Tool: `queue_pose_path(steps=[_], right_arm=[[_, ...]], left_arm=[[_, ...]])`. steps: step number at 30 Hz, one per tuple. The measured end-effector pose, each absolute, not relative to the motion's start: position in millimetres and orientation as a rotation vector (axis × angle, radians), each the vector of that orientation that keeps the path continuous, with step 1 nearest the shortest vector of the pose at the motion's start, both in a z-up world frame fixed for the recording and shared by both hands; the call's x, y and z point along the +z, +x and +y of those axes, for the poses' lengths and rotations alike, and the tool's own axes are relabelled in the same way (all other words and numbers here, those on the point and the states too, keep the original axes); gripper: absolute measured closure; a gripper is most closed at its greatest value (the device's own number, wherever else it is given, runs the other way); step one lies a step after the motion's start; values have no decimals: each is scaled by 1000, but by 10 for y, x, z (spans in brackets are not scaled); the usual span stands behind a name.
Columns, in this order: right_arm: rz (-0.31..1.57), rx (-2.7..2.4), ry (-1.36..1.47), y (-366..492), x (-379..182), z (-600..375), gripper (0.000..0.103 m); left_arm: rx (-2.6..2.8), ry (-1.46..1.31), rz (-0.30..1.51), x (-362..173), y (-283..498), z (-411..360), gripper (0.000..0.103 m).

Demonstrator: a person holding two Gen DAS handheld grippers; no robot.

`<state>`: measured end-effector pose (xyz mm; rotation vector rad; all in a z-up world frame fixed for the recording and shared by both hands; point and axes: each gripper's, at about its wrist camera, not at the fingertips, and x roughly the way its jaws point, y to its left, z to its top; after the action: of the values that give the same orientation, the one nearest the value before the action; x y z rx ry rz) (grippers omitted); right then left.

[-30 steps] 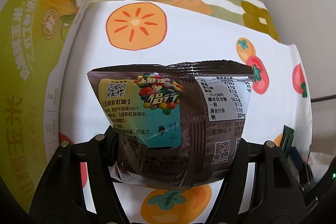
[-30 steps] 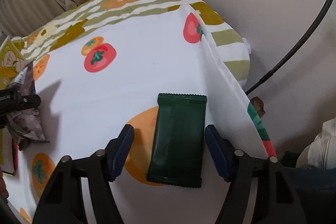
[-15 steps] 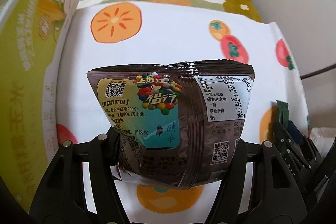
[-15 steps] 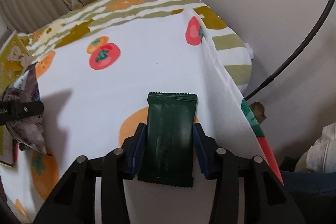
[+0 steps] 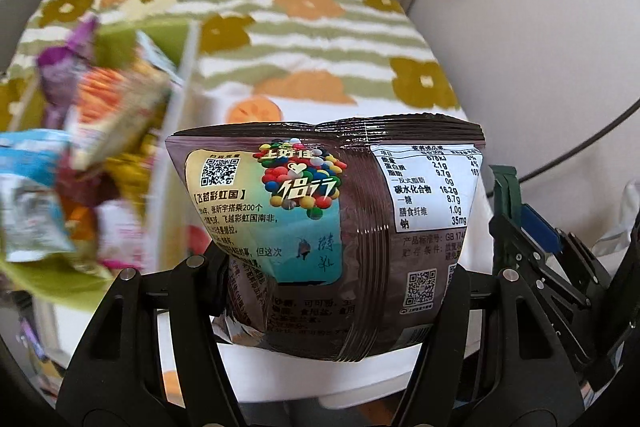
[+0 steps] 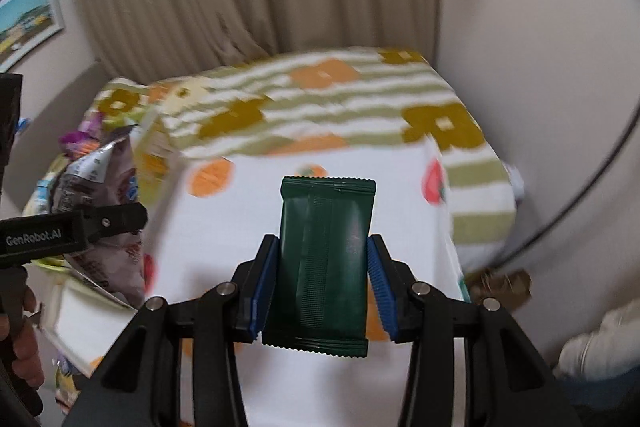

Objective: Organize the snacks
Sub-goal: 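Carry both items into the green box and open both tools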

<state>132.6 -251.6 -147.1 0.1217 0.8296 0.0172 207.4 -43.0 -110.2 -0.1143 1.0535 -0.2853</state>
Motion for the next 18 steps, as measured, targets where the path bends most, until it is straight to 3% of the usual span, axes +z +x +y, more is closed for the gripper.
queue_pose_path(steps=[9,15,18], right_arm=[[746,258,110,1542,-874,-1574,62],[735,348,85,1775,-784,-802,62],[738,359,103,1904,-772,-531,62]], left_arm=[[-157,-177,991,-621,2049,721,43],[-100,-161,1030,-771,2292,1422,42],[-120,-155,1076,-955,2418,1544,35]])
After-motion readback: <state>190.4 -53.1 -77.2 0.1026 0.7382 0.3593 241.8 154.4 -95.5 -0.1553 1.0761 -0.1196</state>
